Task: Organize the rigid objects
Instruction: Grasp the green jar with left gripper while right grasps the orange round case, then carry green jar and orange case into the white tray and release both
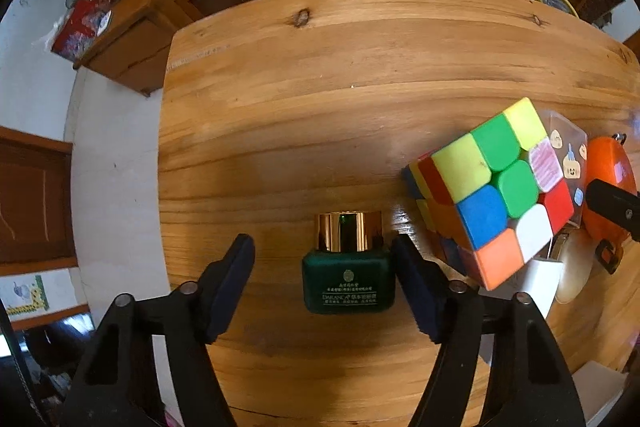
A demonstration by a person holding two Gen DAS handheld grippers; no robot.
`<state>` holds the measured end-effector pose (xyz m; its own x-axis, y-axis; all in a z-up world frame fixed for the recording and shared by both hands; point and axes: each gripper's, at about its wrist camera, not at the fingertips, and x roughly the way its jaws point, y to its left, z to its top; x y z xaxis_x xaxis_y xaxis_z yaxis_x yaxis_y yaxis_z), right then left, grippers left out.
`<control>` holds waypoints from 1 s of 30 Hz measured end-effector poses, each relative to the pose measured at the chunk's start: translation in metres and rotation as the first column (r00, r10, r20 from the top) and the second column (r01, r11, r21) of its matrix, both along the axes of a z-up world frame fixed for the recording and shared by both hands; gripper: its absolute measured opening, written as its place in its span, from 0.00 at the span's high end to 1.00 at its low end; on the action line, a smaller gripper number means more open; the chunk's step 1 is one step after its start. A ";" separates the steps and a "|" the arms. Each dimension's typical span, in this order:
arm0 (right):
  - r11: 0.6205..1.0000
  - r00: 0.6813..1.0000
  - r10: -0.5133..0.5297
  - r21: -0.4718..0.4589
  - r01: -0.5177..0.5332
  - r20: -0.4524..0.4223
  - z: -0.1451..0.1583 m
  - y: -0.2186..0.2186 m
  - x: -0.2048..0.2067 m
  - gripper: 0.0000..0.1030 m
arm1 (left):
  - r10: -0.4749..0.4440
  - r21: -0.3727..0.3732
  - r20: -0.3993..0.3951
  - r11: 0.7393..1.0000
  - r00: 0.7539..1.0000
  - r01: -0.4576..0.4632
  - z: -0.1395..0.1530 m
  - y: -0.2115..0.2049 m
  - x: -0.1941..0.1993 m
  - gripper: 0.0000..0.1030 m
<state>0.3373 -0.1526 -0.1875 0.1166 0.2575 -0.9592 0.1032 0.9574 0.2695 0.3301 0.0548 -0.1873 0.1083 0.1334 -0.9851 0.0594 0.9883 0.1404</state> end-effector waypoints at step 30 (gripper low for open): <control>0.998 0.995 0.047 -0.035 -0.045 0.087 0.037 -0.046 -0.067 0.22 | 0.195 -0.085 0.132 0.979 0.972 -0.184 0.052 0.046 -0.083 0.59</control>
<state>0.2704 -0.1985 -0.1500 0.1897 0.2327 -0.9539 0.0361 0.9692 0.2436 0.2467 0.1010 -0.1354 0.2242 0.0942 -0.9700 -0.1450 0.9875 0.0624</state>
